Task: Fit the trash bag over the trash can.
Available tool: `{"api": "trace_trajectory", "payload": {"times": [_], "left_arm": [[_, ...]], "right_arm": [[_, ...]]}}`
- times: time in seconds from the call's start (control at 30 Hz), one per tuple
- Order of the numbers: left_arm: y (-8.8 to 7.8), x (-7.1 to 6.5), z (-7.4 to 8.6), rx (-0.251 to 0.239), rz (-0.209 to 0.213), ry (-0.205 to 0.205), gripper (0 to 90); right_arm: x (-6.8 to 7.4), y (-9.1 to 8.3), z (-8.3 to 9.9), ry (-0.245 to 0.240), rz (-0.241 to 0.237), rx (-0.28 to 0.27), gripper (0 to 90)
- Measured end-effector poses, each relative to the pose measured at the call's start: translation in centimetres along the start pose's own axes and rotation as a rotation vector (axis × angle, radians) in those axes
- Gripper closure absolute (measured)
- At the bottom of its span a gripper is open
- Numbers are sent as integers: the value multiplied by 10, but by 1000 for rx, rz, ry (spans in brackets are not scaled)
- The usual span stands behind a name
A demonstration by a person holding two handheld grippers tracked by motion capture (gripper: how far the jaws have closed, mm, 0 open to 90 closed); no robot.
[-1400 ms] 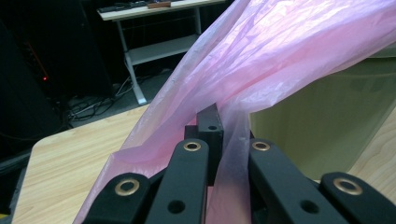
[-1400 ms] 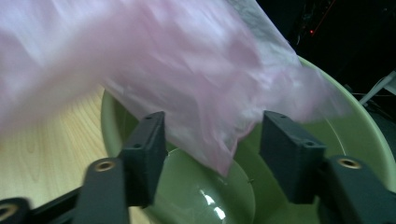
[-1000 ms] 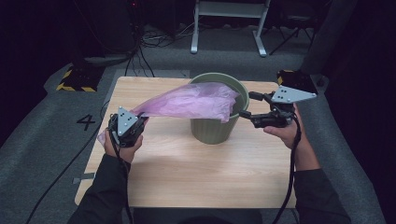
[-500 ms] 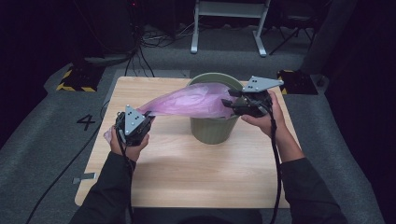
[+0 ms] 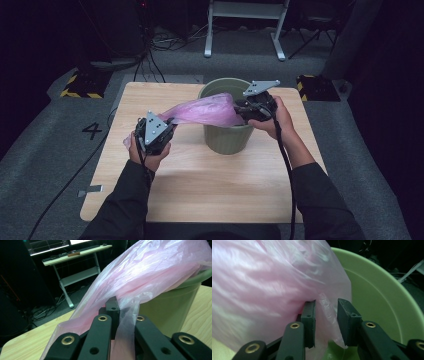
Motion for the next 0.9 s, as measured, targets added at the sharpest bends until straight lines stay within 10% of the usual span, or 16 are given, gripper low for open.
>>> {"api": "trace_trajectory", "payload": {"times": [0.4, 0.6, 0.7, 0.9], "left_arm": [[19, -23, -5, 41, -11, 56, 896], [21, -19, -4, 53, -21, 38, 896], [24, -19, -4, 58, -16, 38, 896], [31, -27, -3, 74, 4, 52, 896]], "right_arm": [[3, -24, 9, 5, 49, -8, 338], [-1, -50, 24, 28, 61, -52, 280], [-1, -64, 26, -15, 152, -14, 277], [2, -79, 21, -50, 106, -135, 258]]}}
Point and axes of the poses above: each handheld gripper's, and its own axes: y roughly forward along the jaws, z roughly out of its underside, x roughly to its left, the point moved 1 cm from there along y, roughly forward along the jaws, and after that the axes turned 14 degrees about -y, right-handed, at the moved point
